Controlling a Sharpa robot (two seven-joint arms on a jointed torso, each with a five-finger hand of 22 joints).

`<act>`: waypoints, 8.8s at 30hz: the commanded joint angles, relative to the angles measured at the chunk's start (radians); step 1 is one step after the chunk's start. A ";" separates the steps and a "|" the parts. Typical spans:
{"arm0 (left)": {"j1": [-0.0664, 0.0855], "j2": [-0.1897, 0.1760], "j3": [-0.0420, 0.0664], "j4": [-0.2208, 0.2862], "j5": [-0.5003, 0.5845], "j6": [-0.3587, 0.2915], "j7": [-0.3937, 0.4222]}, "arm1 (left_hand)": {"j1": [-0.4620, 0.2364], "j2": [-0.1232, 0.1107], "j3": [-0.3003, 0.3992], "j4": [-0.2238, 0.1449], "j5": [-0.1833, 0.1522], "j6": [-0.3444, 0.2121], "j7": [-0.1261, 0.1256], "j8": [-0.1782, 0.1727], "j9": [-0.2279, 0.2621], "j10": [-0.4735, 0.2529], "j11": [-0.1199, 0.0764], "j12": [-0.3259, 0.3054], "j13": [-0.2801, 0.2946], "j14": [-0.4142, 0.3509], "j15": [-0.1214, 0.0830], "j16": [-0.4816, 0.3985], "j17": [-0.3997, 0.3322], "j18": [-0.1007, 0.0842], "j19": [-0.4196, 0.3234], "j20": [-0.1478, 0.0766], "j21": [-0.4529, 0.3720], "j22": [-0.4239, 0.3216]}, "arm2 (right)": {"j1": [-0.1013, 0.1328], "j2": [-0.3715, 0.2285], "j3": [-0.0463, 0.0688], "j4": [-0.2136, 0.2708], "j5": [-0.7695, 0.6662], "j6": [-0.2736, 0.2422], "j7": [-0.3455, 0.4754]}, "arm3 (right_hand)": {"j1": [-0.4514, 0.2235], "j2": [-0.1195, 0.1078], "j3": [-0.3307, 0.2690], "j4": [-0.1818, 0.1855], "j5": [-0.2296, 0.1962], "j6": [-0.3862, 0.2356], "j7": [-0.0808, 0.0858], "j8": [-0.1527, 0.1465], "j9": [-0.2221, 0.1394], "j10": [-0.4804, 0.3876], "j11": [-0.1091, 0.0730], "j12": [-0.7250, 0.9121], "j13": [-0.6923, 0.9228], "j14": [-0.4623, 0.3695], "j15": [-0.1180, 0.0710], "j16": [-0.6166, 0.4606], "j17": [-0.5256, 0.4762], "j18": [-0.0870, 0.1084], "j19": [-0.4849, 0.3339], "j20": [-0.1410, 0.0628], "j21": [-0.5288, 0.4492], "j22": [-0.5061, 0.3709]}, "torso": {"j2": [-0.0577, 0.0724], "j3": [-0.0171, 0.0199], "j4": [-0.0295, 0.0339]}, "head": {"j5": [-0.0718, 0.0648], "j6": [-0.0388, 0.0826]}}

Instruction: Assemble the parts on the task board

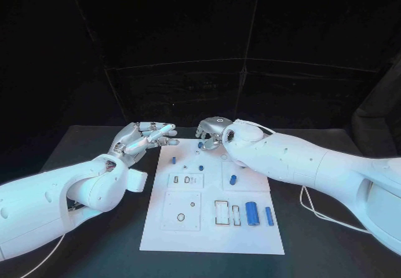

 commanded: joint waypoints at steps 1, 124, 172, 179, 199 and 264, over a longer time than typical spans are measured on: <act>0.002 -0.004 0.001 0.001 0.001 0.014 0.000 | 0.006 0.005 0.000 -0.007 0.002 -0.002 0.005 -0.005 -0.001 -0.003 0.007 -0.005 -0.001 0.000 0.009 -0.005 0.002 0.015 0.007 0.002 -0.006 -0.001 | 0.003 -0.033 0.001 0.030 0.022 -0.063 0.005 | 0.017 0.003 -0.013 0.002 0.007 0.022 -0.001 0.005 0.004 0.013 -0.003 0.010 0.002 0.005 0.007 0.003 0.010 0.008 0.005 0.001 -0.001 0.005 | -0.001 0.0004 -0.0035 | 0.002 0.000; 0.005 0.000 0.000 -0.042 0.003 0.055 -0.016 | 0.016 0.014 0.000 -0.020 0.002 0.000 0.001 -0.009 0.000 0.000 0.005 -0.011 0.000 0.002 0.008 -0.014 0.004 0.015 0.012 0.002 -0.010 -0.006 | -0.033 -0.149 -0.001 0.327 -0.058 -0.106 -0.245 | 0.042 0.057 -0.125 0.151 0.073 0.175 -0.083 0.088 0.020 0.532 -0.099 1.456 1.464 0.097 -0.066 0.269 0.571 -0.087 0.265 -0.067 0.295 0.543 | -0.007 0.0007 -0.0287 | 0.022 -0.014; 0.005 0.001 0.000 -0.040 0.003 0.055 -0.024 | 0.019 0.018 -0.003 -0.029 0.002 -0.004 0.004 -0.015 -0.001 -0.004 0.007 -0.018 -0.001 0.003 0.009 -0.020 0.005 0.015 0.014 0.002 -0.014 -0.010 | -0.033 -0.069 -0.004 0.259 0.010 0.030 -0.273 | -0.092 0.034 -0.337 0.400 0.064 0.033 -0.035 0.009 0.006 0.496 -0.052 1.405 1.422 0.097 -0.024 0.270 0.576 -0.089 0.263 -0.024 0.302 0.556 | -0.007 0.0016 -0.0317 | 0.026 -0.025; 0.005 0.001 0.000 -0.041 0.003 0.054 -0.025 | 0.019 0.019 -0.003 -0.029 0.002 -0.004 0.005 -0.016 -0.001 -0.004 0.008 -0.019 -0.001 0.004 0.009 -0.020 0.006 0.015 0.014 0.002 -0.014 -0.010 | -0.033 -0.070 -0.004 0.255 0.031 0.044 -0.258 | -0.089 0.048 -0.349 0.412 0.077 0.036 -0.039 0.007 0.005 0.500 -0.055 1.410 1.427 0.098 -0.026 0.271 0.580 -0.089 0.263 -0.027 0.303 0.557 | -0.007 0.0017 -0.0305 | 0.026 -0.027; 0.005 -0.005 0.000 -0.043 0.003 0.053 -0.024 | 0.022 0.022 -0.002 -0.033 0.002 -0.007 0.006 -0.019 -0.001 -0.007 0.009 -0.022 -0.001 0.005 0.010 -0.023 0.006 0.015 0.015 0.002 -0.015 -0.011 | -0.033 -0.194 -0.004 0.352 0.148 -0.231 -0.045 | -0.006 0.061 -0.387 0.391 0.179 0.042 -0.037 0.003 0.003 0.501 -0.055 1.410 1.429 0.097 -0.027 0.270 0.577 -0.091 0.268 -0.028 0.308 0.567 | -0.010 0.0019 -0.0363 | 0.025 -0.023; 0.000 0.019 -0.001 -0.095 0.003 0.063 -0.024 | 0.030 0.028 -0.001 -0.044 0.002 0.000 0.001 -0.018 0.001 0.002 0.005 -0.021 0.001 0.008 0.008 -0.028 0.008 0.015 0.018 0.002 -0.018 -0.015 | -0.077 -0.423 -0.006 0.218 0.488 0.036 0.205 | 0.171 0.079 -0.342 0.199 0.141 0.115 -0.053 0.032 0.007 0.484 -0.071 1.381 1.408 0.096 -0.041 0.264 0.575 -0.084 0.247 -0.040 0.289 0.533 | -0.009 0.0197 -0.0748 | 0.014 -0.033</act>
